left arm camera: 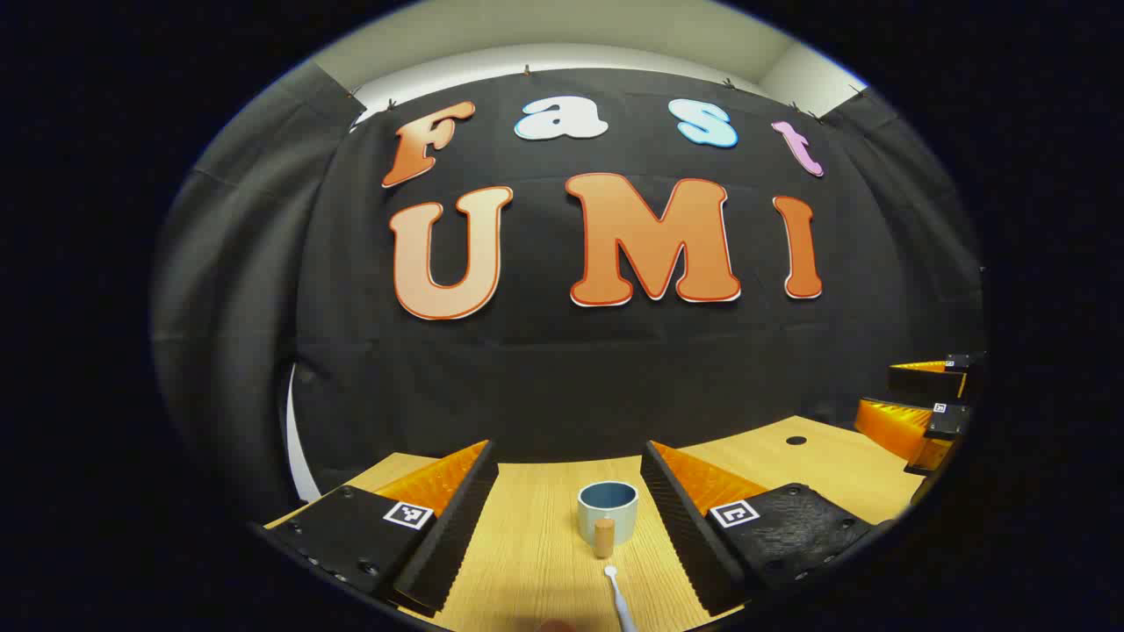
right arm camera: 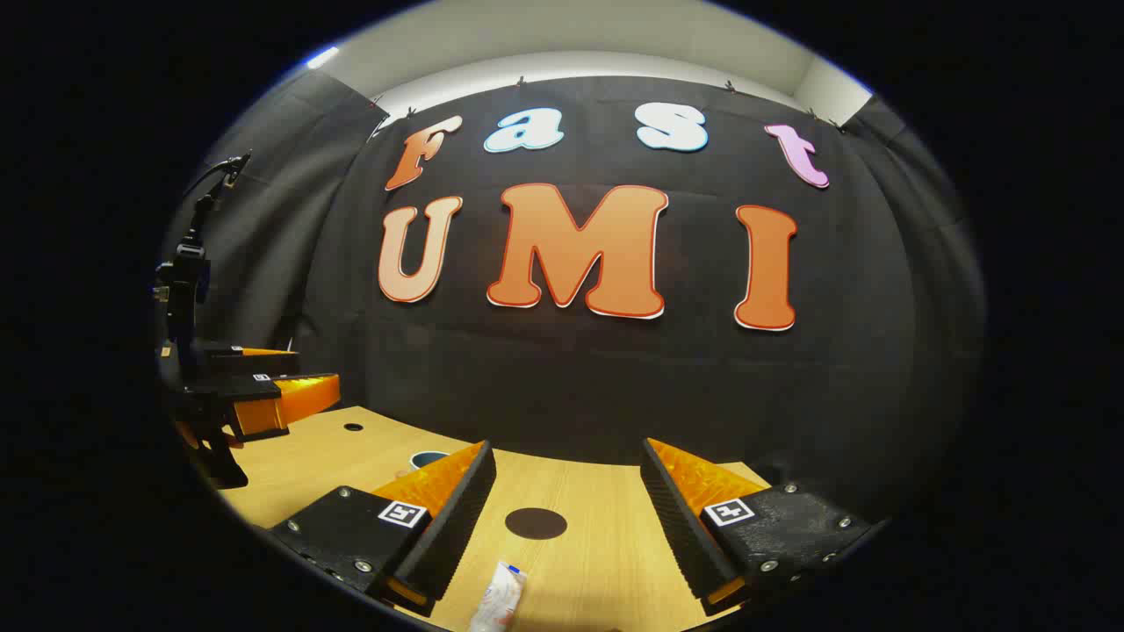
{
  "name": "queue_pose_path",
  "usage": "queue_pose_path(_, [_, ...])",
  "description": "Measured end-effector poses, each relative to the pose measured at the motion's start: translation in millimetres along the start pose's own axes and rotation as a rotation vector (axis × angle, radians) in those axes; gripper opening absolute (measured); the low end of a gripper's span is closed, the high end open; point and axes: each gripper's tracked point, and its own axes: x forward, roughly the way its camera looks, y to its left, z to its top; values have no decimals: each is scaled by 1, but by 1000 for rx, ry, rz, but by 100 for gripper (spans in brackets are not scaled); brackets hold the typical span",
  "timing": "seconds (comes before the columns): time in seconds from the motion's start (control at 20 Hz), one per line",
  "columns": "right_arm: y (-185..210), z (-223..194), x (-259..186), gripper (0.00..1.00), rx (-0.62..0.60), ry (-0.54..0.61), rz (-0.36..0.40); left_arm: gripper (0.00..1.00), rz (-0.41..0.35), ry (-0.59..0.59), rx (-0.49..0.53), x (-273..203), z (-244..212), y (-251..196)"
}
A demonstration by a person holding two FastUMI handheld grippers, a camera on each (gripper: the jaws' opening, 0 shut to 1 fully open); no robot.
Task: Put the toothbrush and toothpaste on the desktop into the cup, then pick up the cup and place it on the coaster on the desktop.
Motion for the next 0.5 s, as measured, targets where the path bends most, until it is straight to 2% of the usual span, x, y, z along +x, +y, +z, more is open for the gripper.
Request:
queue_pose_path(0.1, [5, -1, 5, 99, 12, 14, 11, 99, -12, 17, -9, 2, -6, -2])
queue_pose_path(0.5, [-12, 4, 4, 99, 7, 2, -32, 98, -38, 7, -41, 10, -11, -5])
